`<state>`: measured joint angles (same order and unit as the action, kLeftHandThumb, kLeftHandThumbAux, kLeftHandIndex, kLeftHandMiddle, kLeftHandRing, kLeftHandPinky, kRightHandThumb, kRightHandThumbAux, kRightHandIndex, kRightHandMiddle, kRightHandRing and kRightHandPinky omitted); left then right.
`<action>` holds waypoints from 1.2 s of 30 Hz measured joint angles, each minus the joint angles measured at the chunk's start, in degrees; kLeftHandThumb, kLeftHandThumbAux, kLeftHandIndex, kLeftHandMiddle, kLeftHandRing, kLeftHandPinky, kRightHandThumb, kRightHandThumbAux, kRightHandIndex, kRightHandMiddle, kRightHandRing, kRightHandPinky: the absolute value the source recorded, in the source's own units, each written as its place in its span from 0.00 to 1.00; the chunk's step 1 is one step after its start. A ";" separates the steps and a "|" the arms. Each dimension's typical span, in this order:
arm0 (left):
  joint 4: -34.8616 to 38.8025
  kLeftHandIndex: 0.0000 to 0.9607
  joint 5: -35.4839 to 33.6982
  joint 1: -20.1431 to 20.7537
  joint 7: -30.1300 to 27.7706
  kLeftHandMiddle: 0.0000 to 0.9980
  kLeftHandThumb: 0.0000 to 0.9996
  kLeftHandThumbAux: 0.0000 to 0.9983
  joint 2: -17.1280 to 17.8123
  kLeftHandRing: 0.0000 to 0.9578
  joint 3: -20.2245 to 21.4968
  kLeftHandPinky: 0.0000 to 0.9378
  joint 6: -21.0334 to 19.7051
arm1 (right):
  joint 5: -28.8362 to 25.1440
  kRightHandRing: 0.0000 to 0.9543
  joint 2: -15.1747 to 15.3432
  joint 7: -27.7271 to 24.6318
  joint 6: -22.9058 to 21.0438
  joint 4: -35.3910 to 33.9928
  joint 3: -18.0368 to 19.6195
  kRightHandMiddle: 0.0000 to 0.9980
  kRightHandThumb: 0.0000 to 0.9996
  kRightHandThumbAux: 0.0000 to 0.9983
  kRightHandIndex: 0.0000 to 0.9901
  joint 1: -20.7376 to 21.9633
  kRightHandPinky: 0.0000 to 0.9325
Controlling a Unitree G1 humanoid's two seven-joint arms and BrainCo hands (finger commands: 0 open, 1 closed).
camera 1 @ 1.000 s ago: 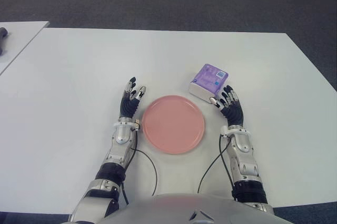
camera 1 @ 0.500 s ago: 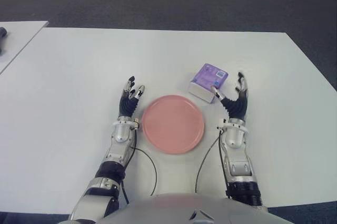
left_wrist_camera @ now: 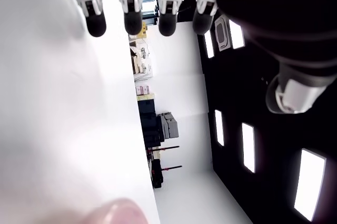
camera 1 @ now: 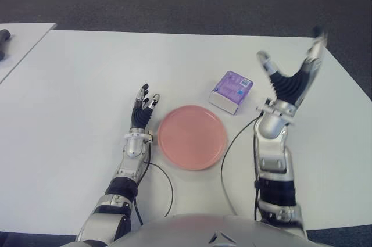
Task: Put the tissue paper into the plate.
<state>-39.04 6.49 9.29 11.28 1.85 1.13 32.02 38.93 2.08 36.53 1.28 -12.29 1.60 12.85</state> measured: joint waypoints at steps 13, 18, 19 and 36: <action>-1.81 0.00 0.29 1.14 0.52 0.00 0.00 0.42 -0.45 0.00 0.13 0.00 1.35 | -0.62 0.00 6.02 -0.23 3.33 11.70 -0.57 0.00 0.26 0.53 0.00 9.98 0.00; -2.31 0.00 0.59 1.34 1.60 0.00 0.00 0.41 -0.45 0.00 0.14 0.00 1.70 | -1.65 0.00 10.40 -2.80 4.69 13.23 0.22 0.00 0.28 0.54 0.00 14.89 0.00; -2.43 0.00 0.65 1.39 1.64 0.00 0.00 0.41 -0.45 0.00 0.13 0.00 1.78 | -1.95 0.00 11.02 -3.30 4.91 13.66 0.22 0.00 0.28 0.54 0.00 15.70 0.00; -3.26 0.00 0.84 2.37 1.66 0.00 0.00 0.43 -0.70 0.00 0.02 0.00 1.58 | -9.72 0.00 15.86 -21.61 12.47 38.86 -6.34 0.00 0.25 0.52 0.00 29.61 0.00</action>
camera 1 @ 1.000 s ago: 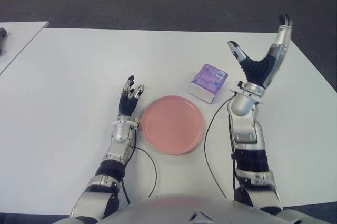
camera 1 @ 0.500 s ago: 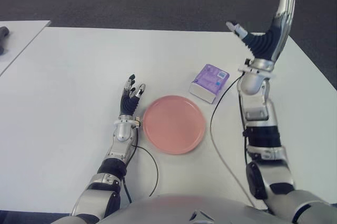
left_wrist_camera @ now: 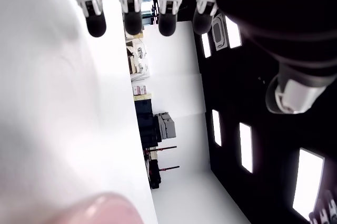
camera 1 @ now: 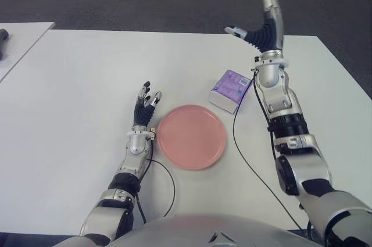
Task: Put the tissue paper into the plate.
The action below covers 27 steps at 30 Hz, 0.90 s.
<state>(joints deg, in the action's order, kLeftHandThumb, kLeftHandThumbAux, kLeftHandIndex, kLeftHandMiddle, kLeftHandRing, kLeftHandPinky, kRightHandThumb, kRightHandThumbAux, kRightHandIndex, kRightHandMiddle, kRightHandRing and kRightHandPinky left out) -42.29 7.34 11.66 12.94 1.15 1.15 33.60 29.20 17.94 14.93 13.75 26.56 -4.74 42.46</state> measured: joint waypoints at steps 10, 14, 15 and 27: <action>-0.96 0.00 -0.05 0.34 0.01 0.00 0.00 0.44 0.01 0.00 0.09 0.00 0.95 | -0.02 0.00 5.23 -13.10 7.50 7.66 -6.08 0.00 0.22 0.47 0.00 1.98 0.00; -1.05 0.00 -0.18 0.34 0.01 0.00 0.00 0.43 0.04 0.00 0.11 0.00 0.95 | 2.31 0.00 7.82 -17.19 8.55 10.82 -9.34 0.00 0.19 0.44 0.00 3.25 0.00; -1.05 0.00 -0.19 0.34 0.00 0.00 0.00 0.43 0.04 0.00 0.10 0.00 0.95 | 2.90 0.00 8.38 -17.81 9.12 11.80 -10.19 0.00 0.19 0.44 0.00 3.73 0.00; -1.45 0.00 -0.25 0.73 -0.06 0.00 0.00 0.43 0.03 0.00 0.06 0.00 0.99 | 8.45 0.00 12.51 -21.35 18.90 19.84 -19.00 0.00 0.14 0.38 0.00 5.39 0.00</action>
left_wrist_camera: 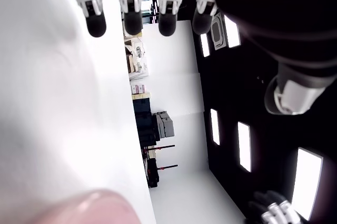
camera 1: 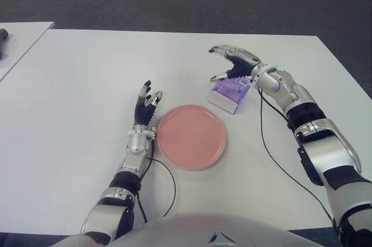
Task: Put the tissue paper into the plate.
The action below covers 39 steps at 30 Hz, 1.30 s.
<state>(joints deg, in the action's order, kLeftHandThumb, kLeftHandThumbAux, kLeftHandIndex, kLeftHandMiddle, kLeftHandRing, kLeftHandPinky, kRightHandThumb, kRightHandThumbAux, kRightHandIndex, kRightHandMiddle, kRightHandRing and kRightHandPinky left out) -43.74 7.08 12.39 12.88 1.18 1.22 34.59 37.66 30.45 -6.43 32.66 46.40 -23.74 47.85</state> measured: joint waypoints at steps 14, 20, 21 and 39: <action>-1.05 0.00 -0.42 0.48 -0.07 0.00 0.00 0.44 0.03 0.00 0.15 0.00 0.70 | 0.85 0.00 5.04 -5.73 1.88 -6.21 -1.24 0.00 0.11 0.36 0.00 -2.86 0.00; -2.10 0.00 -0.45 1.24 -0.07 0.00 0.00 0.44 0.08 0.00 0.23 0.00 0.84 | 2.01 0.00 5.90 -5.79 0.70 -6.62 -1.24 0.00 0.10 0.37 0.00 -3.08 0.00; -2.27 0.00 -0.45 1.36 -0.07 0.00 0.00 0.44 0.08 0.00 0.24 0.00 0.87 | 2.46 0.00 6.07 -5.70 0.37 -6.65 -1.24 0.00 0.09 0.37 0.00 -3.09 0.00; -3.64 0.00 -0.74 2.16 -0.07 0.00 0.00 0.44 0.06 0.00 0.49 0.00 1.69 | 6.12 0.00 7.11 0.71 -9.78 -10.06 -0.06 0.00 0.01 0.35 0.00 -6.16 0.00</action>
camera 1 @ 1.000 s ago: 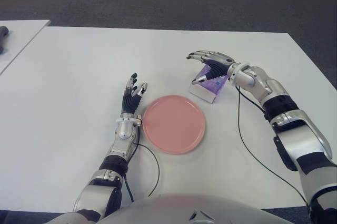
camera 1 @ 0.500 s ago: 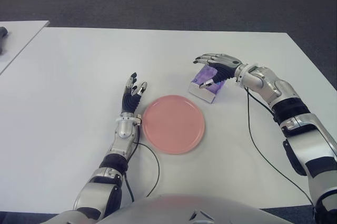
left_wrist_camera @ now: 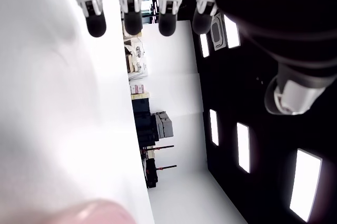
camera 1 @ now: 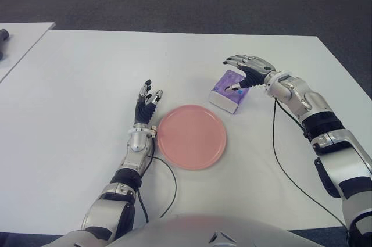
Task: Put the tissue paper into the plate.
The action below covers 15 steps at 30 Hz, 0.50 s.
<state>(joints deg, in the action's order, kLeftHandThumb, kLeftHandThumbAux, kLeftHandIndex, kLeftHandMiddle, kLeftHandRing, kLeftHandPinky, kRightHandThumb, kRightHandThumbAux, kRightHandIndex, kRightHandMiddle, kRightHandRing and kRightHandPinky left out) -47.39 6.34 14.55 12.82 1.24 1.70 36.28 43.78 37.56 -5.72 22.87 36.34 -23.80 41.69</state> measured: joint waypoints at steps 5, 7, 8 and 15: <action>-0.02 0.00 -0.10 0.01 0.00 0.00 0.00 0.43 0.01 0.00 -0.02 0.00 0.16 | 0.05 0.00 0.72 -0.34 -1.91 -2.52 0.30 0.00 0.01 0.36 0.00 -1.52 0.00; -0.01 0.00 -0.10 0.01 0.00 0.00 0.00 0.43 0.01 0.00 -0.03 0.00 0.15 | 0.04 0.00 0.99 -0.83 -3.12 -3.81 0.44 0.00 0.02 0.38 0.00 -2.14 0.00; 0.00 0.00 -0.11 0.00 0.00 0.00 0.00 0.43 0.02 0.00 -0.05 0.00 0.14 | 0.05 0.00 1.11 -1.19 -3.85 -4.56 0.52 0.00 0.02 0.38 0.00 -2.48 0.00; 0.13 0.00 -0.14 -0.11 0.00 0.00 0.00 0.44 0.06 0.00 -0.14 0.00 -0.01 | -0.07 0.00 1.42 -3.65 -8.23 -8.41 1.41 0.00 0.02 0.41 0.00 -4.18 0.00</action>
<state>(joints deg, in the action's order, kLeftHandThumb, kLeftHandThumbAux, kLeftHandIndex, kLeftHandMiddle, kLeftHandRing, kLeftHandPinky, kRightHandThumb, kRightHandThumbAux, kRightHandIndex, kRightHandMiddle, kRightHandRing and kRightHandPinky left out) -47.25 6.21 14.44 12.81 1.30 1.57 36.27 43.71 38.98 -9.37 14.65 27.93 -22.39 37.51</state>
